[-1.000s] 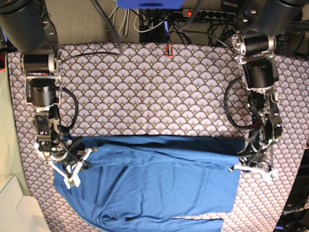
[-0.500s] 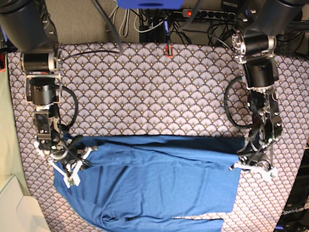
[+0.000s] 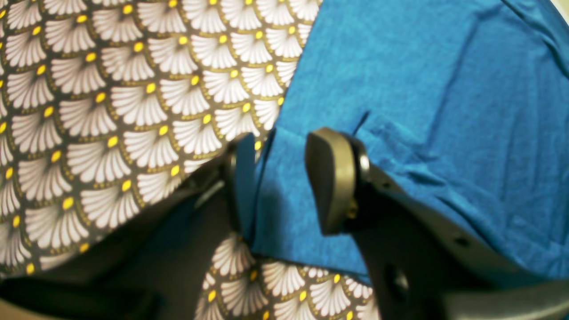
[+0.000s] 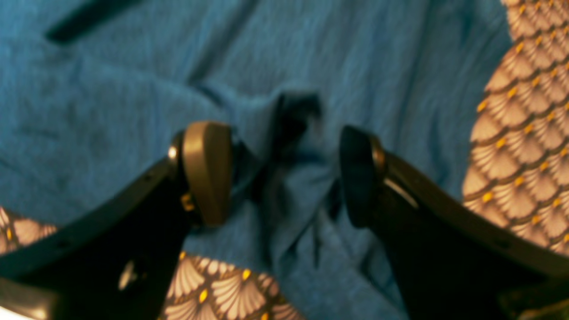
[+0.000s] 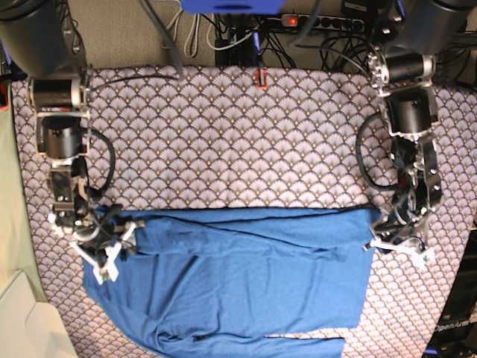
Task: Fold the T-shirt properly
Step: 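Lay the folded edge down and release with both grippers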
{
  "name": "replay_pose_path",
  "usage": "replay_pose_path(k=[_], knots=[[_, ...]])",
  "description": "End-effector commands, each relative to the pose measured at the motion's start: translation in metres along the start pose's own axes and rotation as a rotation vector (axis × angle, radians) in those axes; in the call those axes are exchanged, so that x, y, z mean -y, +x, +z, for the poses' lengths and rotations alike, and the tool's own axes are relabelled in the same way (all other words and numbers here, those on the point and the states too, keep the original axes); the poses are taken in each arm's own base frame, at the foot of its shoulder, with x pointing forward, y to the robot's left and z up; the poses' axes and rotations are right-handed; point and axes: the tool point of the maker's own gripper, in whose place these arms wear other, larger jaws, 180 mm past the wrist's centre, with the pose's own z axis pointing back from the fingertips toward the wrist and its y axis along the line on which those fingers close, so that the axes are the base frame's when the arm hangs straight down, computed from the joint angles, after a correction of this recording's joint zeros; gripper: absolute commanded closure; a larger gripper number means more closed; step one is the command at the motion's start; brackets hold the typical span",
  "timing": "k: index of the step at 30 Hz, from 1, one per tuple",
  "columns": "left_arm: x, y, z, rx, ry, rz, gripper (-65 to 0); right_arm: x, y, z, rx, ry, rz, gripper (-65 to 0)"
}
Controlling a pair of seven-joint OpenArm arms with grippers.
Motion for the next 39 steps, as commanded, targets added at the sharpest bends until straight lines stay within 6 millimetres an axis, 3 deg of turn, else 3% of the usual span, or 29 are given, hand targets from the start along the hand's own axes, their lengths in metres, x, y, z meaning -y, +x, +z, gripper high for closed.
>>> replay_pose_path(k=[1,3,10,12,16,19,26,33,39], knots=[[0.003,0.034,0.004,0.079,-0.012,-0.004,-23.0,0.028,0.025,0.010,0.058,-0.054,0.008,-38.9],[0.000,0.036,0.005,0.082,-0.007,-0.006,-23.0,0.036,0.024,0.013,0.055,-0.066,0.009,-38.9],[-0.016,0.059,0.012,0.124,0.020,-0.032,-23.0,0.092,0.022,0.037,0.096,-0.168,-0.093,-39.4],[-0.016,0.061,0.014,0.132,0.021,-0.037,-23.0,0.097,0.020,0.039,0.093,-0.175,-0.097,-39.4],[-0.020,0.057,0.013,0.124,0.027,-0.029,-23.0,0.093,0.004,0.038,0.065,-0.172,-0.099,-42.7],[-0.027,0.040,0.013,0.096,0.037,-0.033,-23.8,0.088,0.002,0.046,0.086,-0.178,-0.062,-47.3],[-0.023,0.018,0.014,0.069,0.028,-0.030,-38.4,0.057,0.000,0.061,0.140,-0.161,0.010,-51.6],[-0.031,0.000,0.017,0.046,0.039,-0.037,-42.3,0.052,-0.017,0.056,0.091,-0.150,-0.004,-51.7],[-0.021,-0.011,0.014,0.029,0.024,-0.024,-42.4,0.054,-0.029,0.040,0.038,-0.131,-0.063,-51.8]])
